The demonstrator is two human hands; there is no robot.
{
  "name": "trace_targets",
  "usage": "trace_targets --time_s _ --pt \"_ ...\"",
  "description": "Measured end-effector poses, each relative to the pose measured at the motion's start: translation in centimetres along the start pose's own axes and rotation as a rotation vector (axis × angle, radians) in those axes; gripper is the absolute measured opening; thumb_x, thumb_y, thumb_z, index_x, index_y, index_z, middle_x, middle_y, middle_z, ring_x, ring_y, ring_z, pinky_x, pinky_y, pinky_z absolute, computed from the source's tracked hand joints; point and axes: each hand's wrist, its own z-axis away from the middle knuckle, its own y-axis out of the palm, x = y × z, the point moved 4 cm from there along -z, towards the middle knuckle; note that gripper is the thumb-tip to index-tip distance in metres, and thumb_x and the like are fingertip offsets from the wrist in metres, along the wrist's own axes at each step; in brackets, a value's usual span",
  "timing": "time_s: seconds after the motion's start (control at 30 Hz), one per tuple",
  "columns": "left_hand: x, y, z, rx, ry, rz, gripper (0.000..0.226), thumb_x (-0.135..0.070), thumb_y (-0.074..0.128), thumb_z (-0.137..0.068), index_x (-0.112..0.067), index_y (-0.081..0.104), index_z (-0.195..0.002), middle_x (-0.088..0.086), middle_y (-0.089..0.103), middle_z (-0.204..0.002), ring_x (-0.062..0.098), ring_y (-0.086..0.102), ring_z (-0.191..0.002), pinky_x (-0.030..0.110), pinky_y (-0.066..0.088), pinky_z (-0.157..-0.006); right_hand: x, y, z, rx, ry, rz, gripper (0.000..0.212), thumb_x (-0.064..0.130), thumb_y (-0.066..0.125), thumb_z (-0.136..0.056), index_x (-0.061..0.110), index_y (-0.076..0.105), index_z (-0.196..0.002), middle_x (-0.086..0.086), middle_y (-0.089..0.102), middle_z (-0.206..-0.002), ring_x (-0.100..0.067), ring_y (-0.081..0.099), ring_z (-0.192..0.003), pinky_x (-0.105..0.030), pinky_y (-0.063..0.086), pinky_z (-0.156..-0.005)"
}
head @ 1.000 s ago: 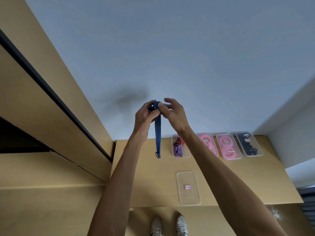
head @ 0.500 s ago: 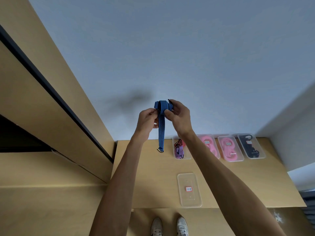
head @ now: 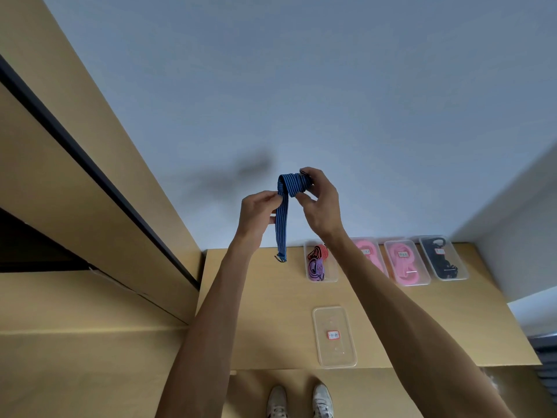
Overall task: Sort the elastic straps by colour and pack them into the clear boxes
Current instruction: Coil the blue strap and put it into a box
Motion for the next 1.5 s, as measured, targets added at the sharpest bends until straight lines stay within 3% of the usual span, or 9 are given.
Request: trace_targets --time_s 0.27,0.43,0.6,0.7,0.83,0.97,1.1,1.33,1.5 --pt "-0.4 1.0 -0.2 0.034 -0.048 0.024 0.048 -0.052 0.047 -0.100 -0.011 0.070 -0.106 0.005 0.071 -0.096 0.016 0.068 -0.084 0.030 0.057 -0.068 0.9 0.6 0.1 0.021 -0.104 -0.011 0.042 -0.019 0.054 -0.082 0.005 0.062 -0.116 -0.002 0.065 -0.107 -0.016 0.059 -0.104 -0.014 0.050 -0.085" --pt "-0.6 0.5 -0.5 0.043 -0.045 0.184 0.032 -0.031 0.048 -0.099 -0.013 0.074 -0.096 0.002 0.070 -0.085 0.017 0.064 -0.081 0.035 0.054 -0.072 0.0 0.1 -0.2 0.029 0.136 -0.385 0.038 -0.008 0.064 -0.087 0.004 0.058 -0.122 -0.013 0.071 -0.105 -0.024 0.068 -0.096 -0.041 0.057 -0.094" --pt "-0.3 0.5 -0.3 -0.068 0.111 0.076 0.018 -0.012 0.055 -0.098 -0.012 0.073 -0.095 0.000 0.068 -0.083 0.014 0.060 -0.075 0.033 0.050 -0.068 -0.5 0.3 -0.5 0.072 0.287 -0.552 0.033 0.007 0.067 -0.090 0.004 0.063 -0.123 -0.013 0.075 -0.103 -0.029 0.069 -0.100 -0.040 0.051 -0.101" --pt "-0.5 0.5 -0.2 -0.163 0.213 -0.063 0.017 -0.008 0.057 -0.095 -0.011 0.069 -0.084 0.002 0.063 -0.072 0.015 0.055 -0.068 0.034 0.045 -0.065 -0.4 0.3 -0.5 0.065 0.325 -0.515 0.029 0.018 0.070 -0.086 0.009 0.068 -0.114 -0.002 0.074 -0.095 -0.016 0.064 -0.090 -0.035 0.045 -0.089" --pt "-0.5 1.3 -0.1 -0.050 0.206 -0.022 0.013 -0.013 0.061 -0.090 -0.017 0.074 -0.088 0.002 0.068 -0.072 0.011 0.055 -0.061 0.024 0.046 -0.057 -0.7 0.4 -0.1 -0.002 0.321 -0.546 0.021 0.008 0.069 -0.088 0.010 0.061 -0.107 -0.008 0.076 -0.099 -0.022 0.070 -0.087 -0.039 0.057 -0.083" --pt "-0.5 1.3 -0.3 -0.035 0.176 -0.024 0.012 -0.015 0.063 -0.089 -0.021 0.073 -0.092 -0.006 0.073 -0.084 0.007 0.066 -0.078 0.016 0.049 -0.069 -0.7 0.2 -0.3 -0.021 0.320 -0.524 0.023 0.008 0.070 -0.088 0.008 0.059 -0.108 -0.010 0.076 -0.099 -0.028 0.073 -0.091 -0.036 0.060 -0.080" --pt "-0.3 1.4 -0.1 -0.017 0.159 -0.029 0.007 -0.006 0.061 -0.091 -0.009 0.067 -0.088 0.007 0.069 -0.079 0.020 0.068 -0.069 0.025 0.054 -0.066 -0.3 0.5 -0.3 -0.044 0.261 -0.472 0.023 0.008 0.074 -0.083 0.003 0.062 -0.102 -0.011 0.076 -0.091 -0.020 0.072 -0.078 -0.025 0.057 -0.071" --pt "-0.5 1.5 0.4 0.050 0.078 -0.058 0.018 -0.001 0.061 -0.091 -0.009 0.075 -0.083 0.010 0.069 -0.070 0.020 0.062 -0.060 0.028 0.053 -0.060 -0.8 0.2 -0.3 -0.216 0.181 -0.379 0.027 0.006 0.077 -0.076 0.005 0.056 -0.094 -0.018 0.070 -0.081 -0.021 0.065 -0.069 -0.028 0.054 -0.065" --pt "0.0 0.8 -0.1 0.043 -0.094 0.079 0.035 -0.042 0.056 -0.098 -0.013 0.075 -0.102 0.004 0.075 -0.094 0.019 0.070 -0.091 0.037 0.059 -0.076 -0.6 0.1 -0.7 -0.038 0.003 -0.224 0.029 -0.004 0.074 -0.079 0.013 0.054 -0.092 -0.006 0.074 -0.107 -0.022 0.070 -0.103 -0.046 0.054 -0.092"
